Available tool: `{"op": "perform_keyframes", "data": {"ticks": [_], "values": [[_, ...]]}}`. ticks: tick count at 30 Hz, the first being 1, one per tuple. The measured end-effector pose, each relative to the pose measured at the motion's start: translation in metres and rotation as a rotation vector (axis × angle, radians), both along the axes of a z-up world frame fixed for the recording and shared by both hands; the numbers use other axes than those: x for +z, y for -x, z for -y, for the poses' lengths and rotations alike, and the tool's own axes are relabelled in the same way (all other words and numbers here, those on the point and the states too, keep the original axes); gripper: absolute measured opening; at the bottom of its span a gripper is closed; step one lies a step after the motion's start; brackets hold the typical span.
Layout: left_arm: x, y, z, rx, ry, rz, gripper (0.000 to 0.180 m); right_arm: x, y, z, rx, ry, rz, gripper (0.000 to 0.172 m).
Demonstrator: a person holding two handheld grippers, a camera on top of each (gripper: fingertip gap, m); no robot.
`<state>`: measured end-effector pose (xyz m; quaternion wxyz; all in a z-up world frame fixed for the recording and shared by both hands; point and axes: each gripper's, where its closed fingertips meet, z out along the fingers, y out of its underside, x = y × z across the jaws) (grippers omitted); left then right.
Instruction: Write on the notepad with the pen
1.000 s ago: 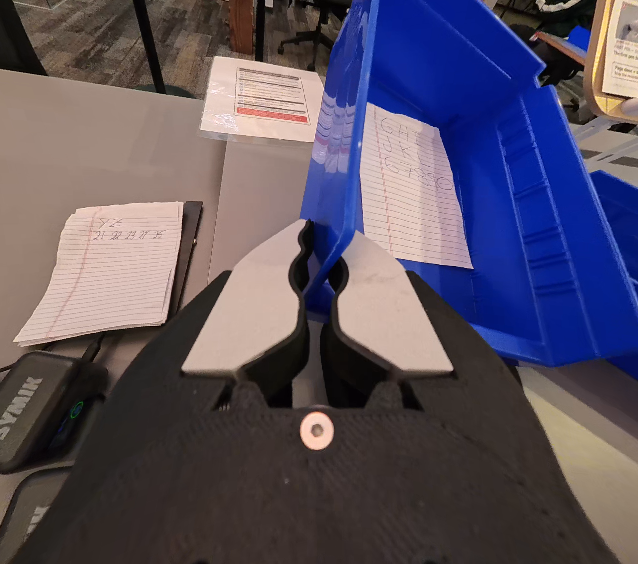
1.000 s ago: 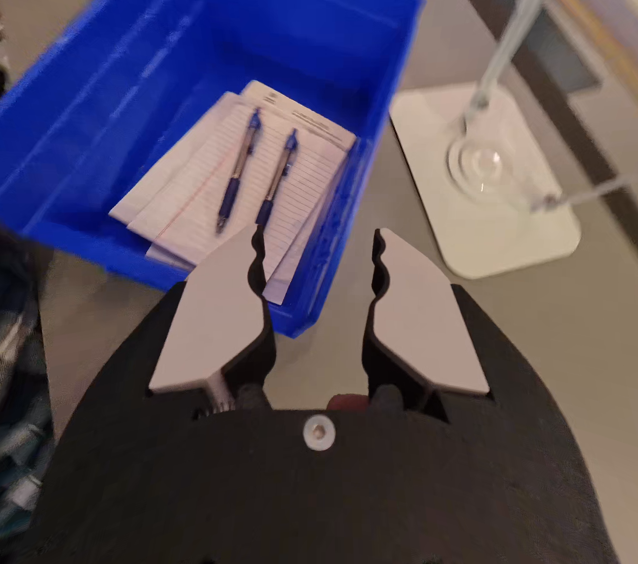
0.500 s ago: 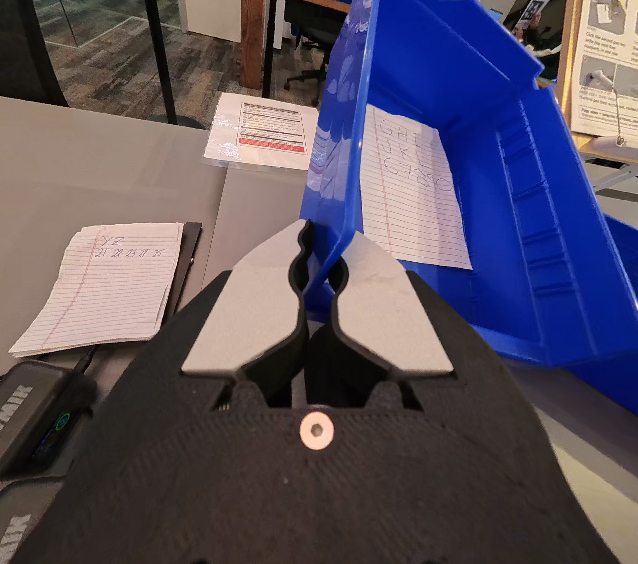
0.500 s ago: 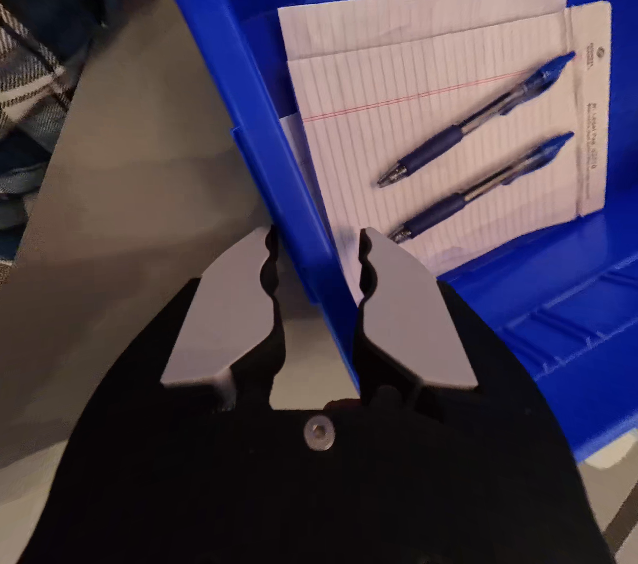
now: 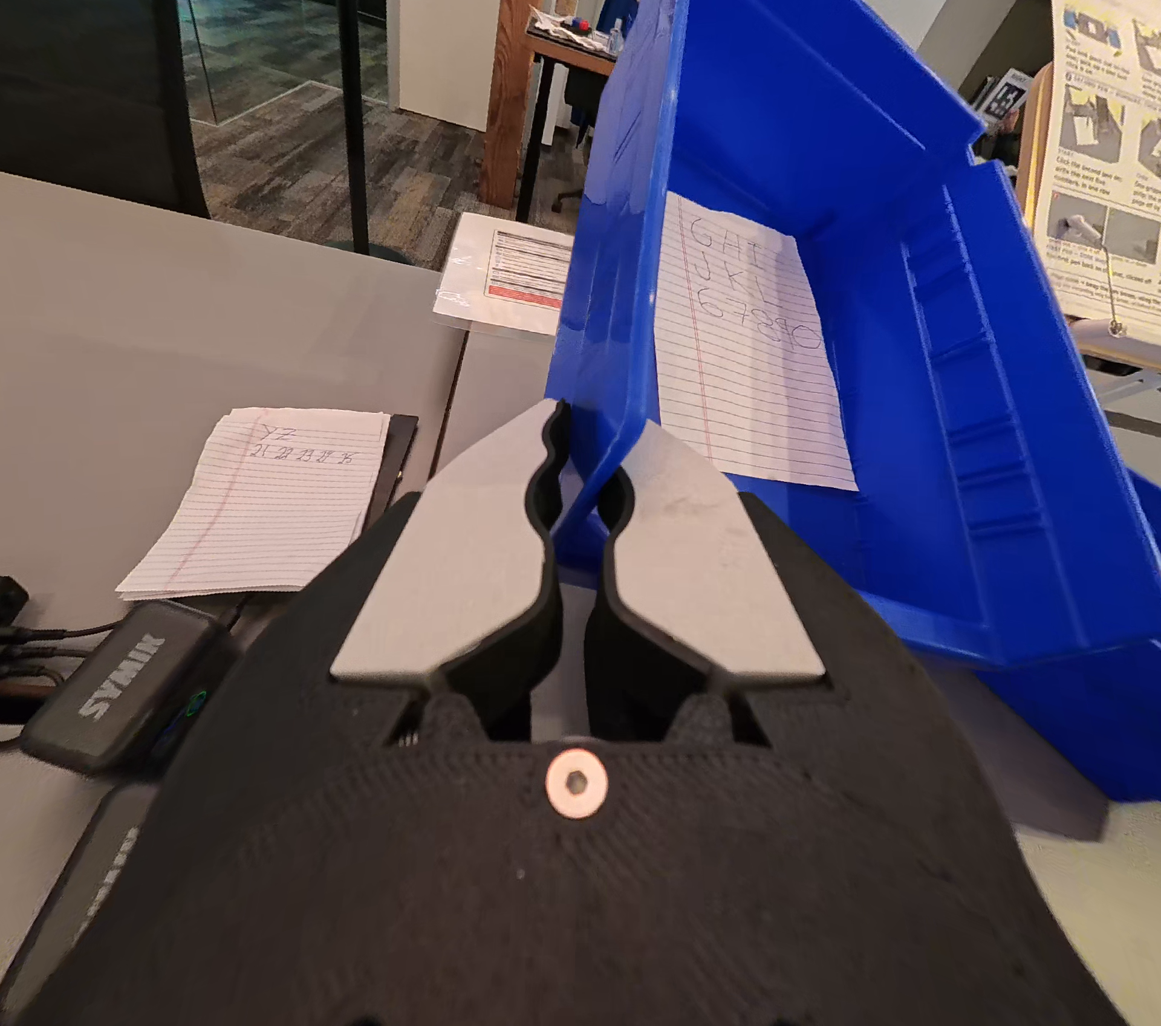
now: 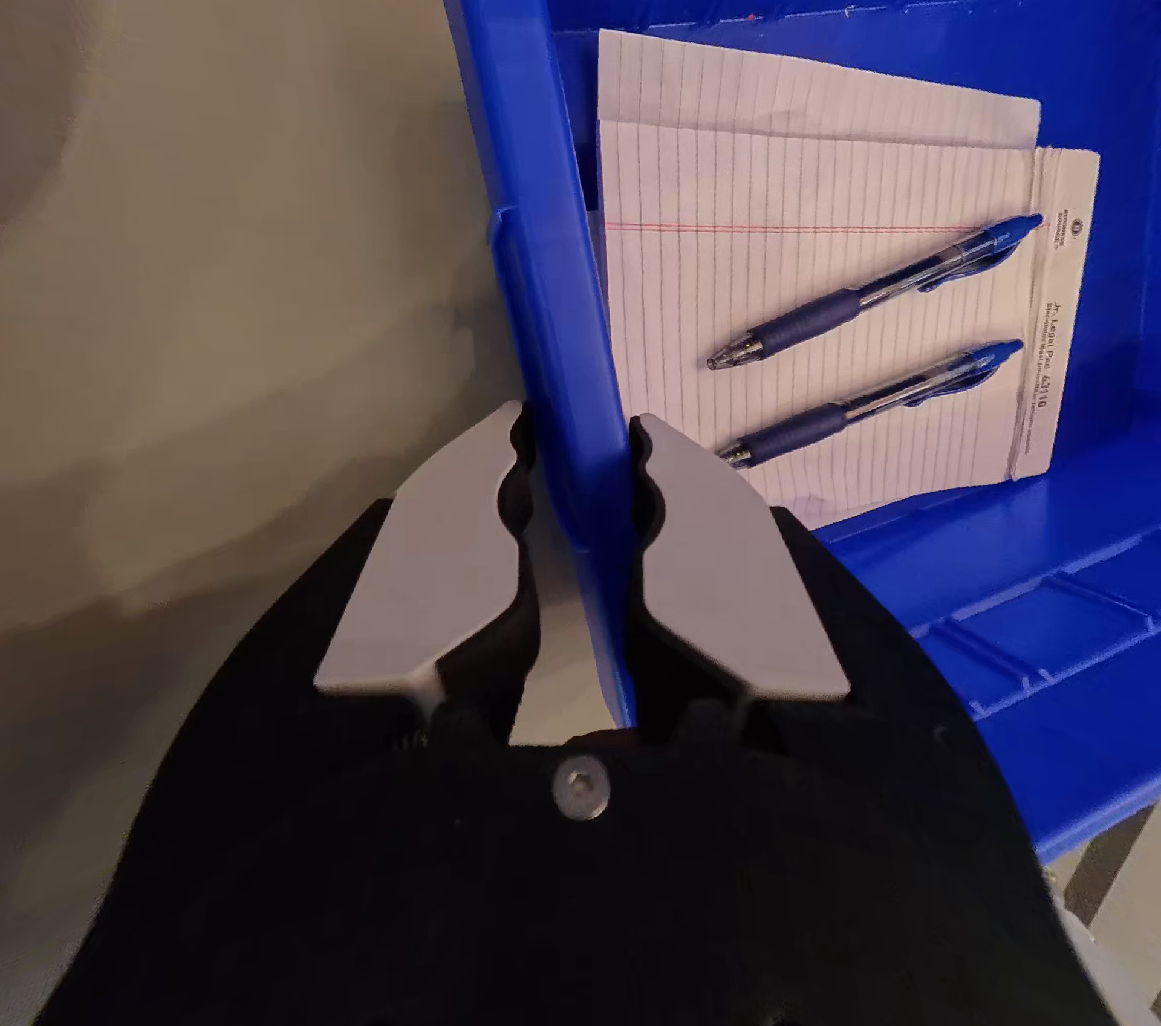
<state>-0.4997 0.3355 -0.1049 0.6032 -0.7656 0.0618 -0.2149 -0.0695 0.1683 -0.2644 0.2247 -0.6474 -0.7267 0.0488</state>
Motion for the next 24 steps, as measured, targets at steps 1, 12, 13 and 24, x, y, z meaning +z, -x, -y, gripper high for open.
{"op": "perform_keyframes", "data": {"ticks": [1,12,13,24], "values": [[0.001,0.002,0.001,0.003,-0.002,0.003,0.007,0.000,0.006,-0.007,-0.013,-0.001,0.001,0.029],[0.012,0.019,0.013,0.062,-0.051,-0.002,0.007,-0.001,0.078,-0.087,-0.238,0.006,0.002,0.029],[0.013,0.020,0.014,0.070,-0.059,-0.007,0.007,-0.001,0.083,-0.094,-0.264,0.014,0.004,0.029],[0.020,0.025,0.024,0.099,-0.097,-0.010,0.007,-0.002,0.143,-0.180,-0.543,0.000,-0.022,0.029]]}}
